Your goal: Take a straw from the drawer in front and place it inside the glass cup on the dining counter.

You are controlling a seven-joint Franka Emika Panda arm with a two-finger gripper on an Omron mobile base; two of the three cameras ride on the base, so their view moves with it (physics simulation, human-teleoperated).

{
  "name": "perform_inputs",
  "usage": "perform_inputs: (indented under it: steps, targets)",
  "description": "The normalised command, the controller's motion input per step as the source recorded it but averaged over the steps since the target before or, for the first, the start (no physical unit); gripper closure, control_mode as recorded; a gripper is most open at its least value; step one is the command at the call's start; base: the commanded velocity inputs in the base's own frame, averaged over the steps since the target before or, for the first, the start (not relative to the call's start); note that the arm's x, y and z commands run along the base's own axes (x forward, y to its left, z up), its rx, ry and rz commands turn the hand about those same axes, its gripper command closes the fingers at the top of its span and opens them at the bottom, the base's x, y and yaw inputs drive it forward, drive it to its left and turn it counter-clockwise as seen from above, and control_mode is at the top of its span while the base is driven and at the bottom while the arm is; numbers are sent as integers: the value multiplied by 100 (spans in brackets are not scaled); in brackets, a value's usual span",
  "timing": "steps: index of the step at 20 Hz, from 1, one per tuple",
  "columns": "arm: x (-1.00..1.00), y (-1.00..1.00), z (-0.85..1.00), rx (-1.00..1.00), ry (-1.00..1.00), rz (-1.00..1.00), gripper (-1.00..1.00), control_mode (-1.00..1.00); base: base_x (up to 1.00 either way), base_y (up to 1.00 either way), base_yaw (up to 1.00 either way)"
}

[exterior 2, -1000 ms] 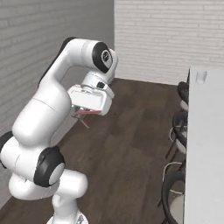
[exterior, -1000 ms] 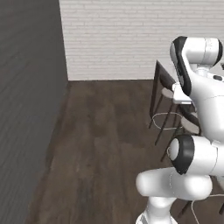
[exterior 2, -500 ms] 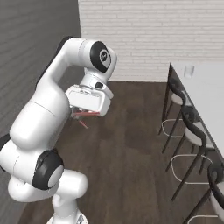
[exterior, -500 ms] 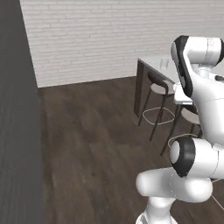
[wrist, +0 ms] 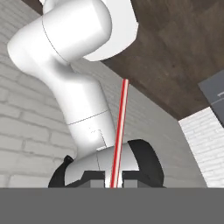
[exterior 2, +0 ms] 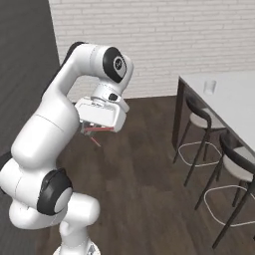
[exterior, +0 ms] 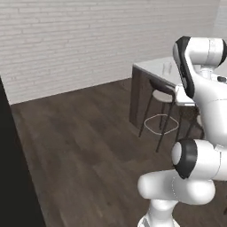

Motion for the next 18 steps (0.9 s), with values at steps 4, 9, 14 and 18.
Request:
perform_inputs:
  steps: [4, 9, 14, 18]
  targets:
    - [0, 0, 0, 0, 0, 0, 100, 100, 100, 83, -38]
    - [0, 0, 0, 0, 0, 0, 100, 100, 100, 81, -38]
    - [0, 0, 0, 0, 0, 0, 100, 100, 100, 80, -39]
    - [0, 0, 0, 0, 0, 0, 100, 100, 100, 82, -41]
